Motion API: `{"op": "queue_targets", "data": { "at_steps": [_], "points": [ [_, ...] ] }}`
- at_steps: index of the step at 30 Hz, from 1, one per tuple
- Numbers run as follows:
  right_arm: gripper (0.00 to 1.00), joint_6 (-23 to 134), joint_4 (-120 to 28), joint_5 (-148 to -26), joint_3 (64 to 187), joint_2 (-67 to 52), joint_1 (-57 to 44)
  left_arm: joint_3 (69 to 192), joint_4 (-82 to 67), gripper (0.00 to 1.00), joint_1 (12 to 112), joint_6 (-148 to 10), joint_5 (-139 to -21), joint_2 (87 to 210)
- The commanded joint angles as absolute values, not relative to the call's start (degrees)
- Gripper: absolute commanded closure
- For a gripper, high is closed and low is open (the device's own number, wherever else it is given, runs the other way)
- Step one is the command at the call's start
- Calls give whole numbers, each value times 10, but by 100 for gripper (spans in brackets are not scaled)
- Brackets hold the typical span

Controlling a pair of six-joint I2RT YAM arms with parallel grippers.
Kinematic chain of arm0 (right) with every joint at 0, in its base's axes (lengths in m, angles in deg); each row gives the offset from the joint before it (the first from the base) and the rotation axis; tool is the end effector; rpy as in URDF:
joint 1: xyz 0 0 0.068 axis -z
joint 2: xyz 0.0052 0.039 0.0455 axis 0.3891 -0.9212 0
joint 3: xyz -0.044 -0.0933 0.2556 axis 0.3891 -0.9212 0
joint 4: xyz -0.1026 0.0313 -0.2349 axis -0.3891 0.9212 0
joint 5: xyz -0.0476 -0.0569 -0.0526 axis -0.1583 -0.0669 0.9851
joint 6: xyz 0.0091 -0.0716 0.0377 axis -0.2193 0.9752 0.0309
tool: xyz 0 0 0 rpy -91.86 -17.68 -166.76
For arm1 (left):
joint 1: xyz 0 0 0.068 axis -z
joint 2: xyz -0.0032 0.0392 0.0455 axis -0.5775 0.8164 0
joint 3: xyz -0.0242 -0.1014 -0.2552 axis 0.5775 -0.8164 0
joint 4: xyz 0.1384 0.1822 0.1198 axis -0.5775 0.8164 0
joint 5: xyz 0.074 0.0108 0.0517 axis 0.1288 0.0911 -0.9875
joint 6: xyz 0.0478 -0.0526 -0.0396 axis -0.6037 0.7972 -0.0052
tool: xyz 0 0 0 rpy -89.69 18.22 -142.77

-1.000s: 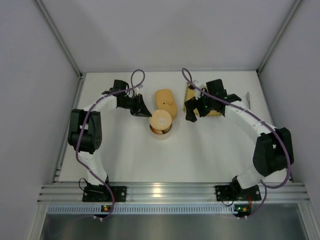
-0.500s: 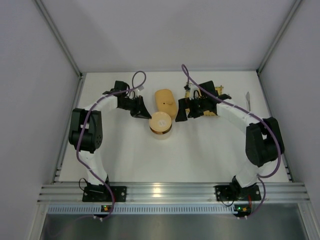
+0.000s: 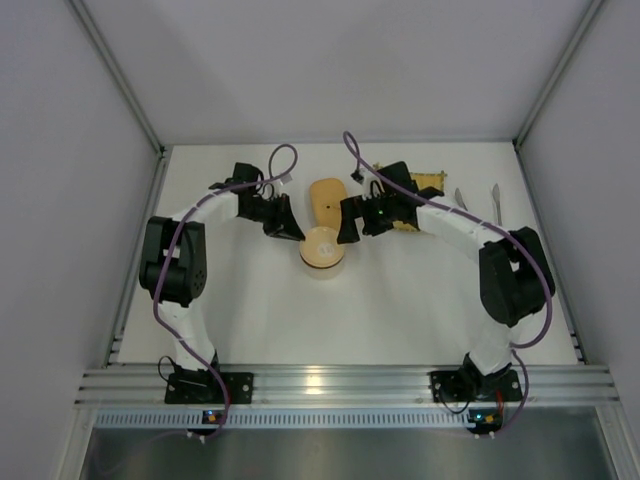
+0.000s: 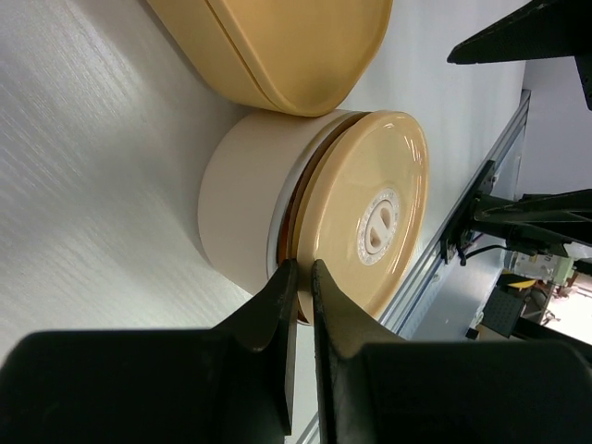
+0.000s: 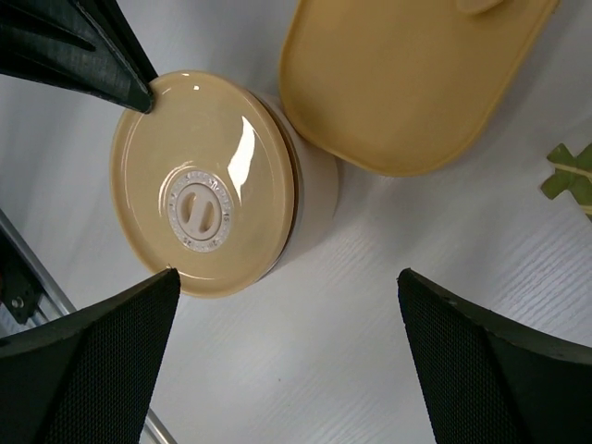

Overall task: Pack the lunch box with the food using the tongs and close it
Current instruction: Close the box lid on the packing box.

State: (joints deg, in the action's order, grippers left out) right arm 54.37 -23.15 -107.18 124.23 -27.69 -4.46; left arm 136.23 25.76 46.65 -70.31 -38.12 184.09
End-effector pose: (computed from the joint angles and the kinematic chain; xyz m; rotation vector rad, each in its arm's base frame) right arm 0.3408 0.2130 0.2151 -0.6323 2.4236 0.8567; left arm 0.3843 -0.1325 0.1733 0.2913 2.5848 -1.2951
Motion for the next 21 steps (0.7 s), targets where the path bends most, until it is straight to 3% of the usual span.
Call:
{"op": "queue_targets", "data": {
  "at_steps": [1,16,20,21],
  "points": [
    [1,542,-251,-1042,1280,-294,-70,1379,264,100,470,-715,-386,1846],
    [1,548,-222,-985,1327,-376,-109,1385,287,100,481,-741,-441,1840],
    [1,548,-215,-976,1328,-387,-110,1391,299,91,481,-750,-443,1839],
    [1,549,-214,-975,1326,-389,-110,1391,303,82,481,-757,-445,1835]
  ]
}}
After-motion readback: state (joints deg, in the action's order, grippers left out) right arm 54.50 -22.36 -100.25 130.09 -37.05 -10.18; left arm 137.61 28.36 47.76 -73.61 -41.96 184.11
